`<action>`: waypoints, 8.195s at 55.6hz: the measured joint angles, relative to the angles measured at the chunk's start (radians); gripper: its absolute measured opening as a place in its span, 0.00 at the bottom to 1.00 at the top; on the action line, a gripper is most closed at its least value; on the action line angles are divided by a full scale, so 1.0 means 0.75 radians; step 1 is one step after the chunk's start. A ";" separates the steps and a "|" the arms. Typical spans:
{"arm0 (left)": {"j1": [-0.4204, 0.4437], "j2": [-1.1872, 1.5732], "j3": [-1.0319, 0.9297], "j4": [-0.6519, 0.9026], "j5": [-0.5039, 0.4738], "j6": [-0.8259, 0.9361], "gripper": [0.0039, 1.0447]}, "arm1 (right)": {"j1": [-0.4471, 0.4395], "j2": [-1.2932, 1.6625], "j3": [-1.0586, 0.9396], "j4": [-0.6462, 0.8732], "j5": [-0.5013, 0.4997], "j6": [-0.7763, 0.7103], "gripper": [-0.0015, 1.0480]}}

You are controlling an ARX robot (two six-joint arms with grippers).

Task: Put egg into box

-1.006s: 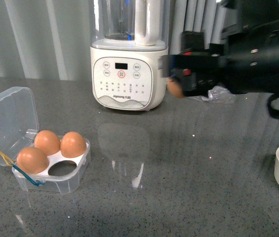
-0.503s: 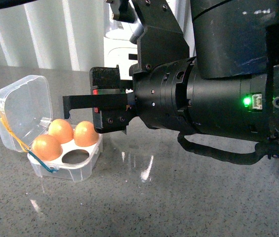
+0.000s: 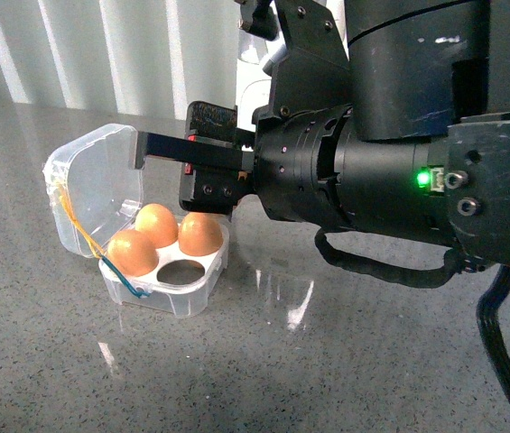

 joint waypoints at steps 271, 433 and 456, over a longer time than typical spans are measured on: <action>0.000 -0.001 0.000 0.000 0.000 0.000 0.94 | -0.908 -2.493 -1.404 -0.668 0.233 -0.497 0.03; 0.194 1.854 0.741 0.672 -0.032 0.104 0.94 | -0.908 -2.493 -1.404 -0.668 0.234 -0.497 0.93; -0.094 1.878 0.683 0.748 -0.150 0.152 0.94 | -0.908 -2.493 -1.404 -0.668 0.233 -0.497 0.93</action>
